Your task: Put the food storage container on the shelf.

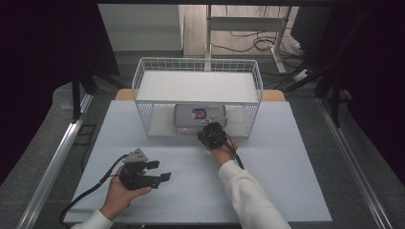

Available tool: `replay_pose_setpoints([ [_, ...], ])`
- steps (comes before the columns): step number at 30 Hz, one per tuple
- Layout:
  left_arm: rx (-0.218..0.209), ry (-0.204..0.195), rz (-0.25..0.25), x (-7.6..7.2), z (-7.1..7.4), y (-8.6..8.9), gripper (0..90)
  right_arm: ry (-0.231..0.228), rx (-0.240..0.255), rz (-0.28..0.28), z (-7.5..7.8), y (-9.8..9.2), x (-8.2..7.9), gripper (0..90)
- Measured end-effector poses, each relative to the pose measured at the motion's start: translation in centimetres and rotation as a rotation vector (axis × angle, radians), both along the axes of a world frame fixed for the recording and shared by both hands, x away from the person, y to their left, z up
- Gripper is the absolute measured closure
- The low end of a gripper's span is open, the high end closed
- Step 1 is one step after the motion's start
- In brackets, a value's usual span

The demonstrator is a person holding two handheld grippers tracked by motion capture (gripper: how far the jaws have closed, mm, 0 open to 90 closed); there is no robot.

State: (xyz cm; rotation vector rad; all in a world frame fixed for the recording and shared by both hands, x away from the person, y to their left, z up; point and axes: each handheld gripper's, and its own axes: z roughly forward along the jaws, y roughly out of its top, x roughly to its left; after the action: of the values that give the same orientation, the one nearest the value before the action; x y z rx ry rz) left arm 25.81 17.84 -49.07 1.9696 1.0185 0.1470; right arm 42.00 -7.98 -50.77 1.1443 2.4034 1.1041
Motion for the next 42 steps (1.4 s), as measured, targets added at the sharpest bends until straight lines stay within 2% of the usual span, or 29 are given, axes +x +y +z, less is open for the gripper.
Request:
replay_pose_setpoints([
  [11,0.011,0.005,-0.002,0.1,-0.2,-0.1,29.8,0.008,0.004,-0.023,0.0,0.3,1.2,88.8],
  [18,0.009,0.007,0.003,0.1,-0.2,0.0,29.7,0.013,-0.001,-0.022,-0.1,0.2,1.3,88.7],
  [22,0.007,0.006,0.004,0.1,-0.2,0.2,29.7,0.019,0.001,0.013,0.5,-0.2,0.3,88.7],
  [23,0.008,0.004,0.007,0.1,-0.2,0.3,29.7,0.003,-0.005,0.033,0.8,-0.5,-0.1,88.7],
  [26,0.009,-0.002,0.011,0.0,-0.1,0.5,29.7,-0.001,-0.006,0.062,1.7,-1.3,-1.5,88.8],
  [32,0.021,0.013,0.003,0.3,-0.6,0.2,29.6,-0.031,0.016,0.106,2.8,-4.4,-4.0,88.7],
  [34,0.031,0.018,0.007,0.2,-0.7,0.1,29.6,-0.033,0.04,0.114,2.9,-5.9,-5.0,88.7],
  [36,0.017,0.023,0.013,0.3,-0.6,0.0,29.6,-0.021,0.033,0.117,2.7,-7.0,-5.6,88.7],
  [39,-0.042,0.045,0.035,1.0,-0.5,-0.1,29.9,-0.015,0.027,0.125,2.5,-8.6,-6.5,88.7],
  [41,-0.045,0.049,0.043,1.3,-0.6,-0.1,30.0,-0.02,0.012,0.131,2.3,-9.7,-7.3,88.7],
  [42,-0.026,0.046,0.043,1.4,-0.8,-0.1,30.0,-0.015,0.006,0.132,2.2,-10.1,-7.6,88.7],
])
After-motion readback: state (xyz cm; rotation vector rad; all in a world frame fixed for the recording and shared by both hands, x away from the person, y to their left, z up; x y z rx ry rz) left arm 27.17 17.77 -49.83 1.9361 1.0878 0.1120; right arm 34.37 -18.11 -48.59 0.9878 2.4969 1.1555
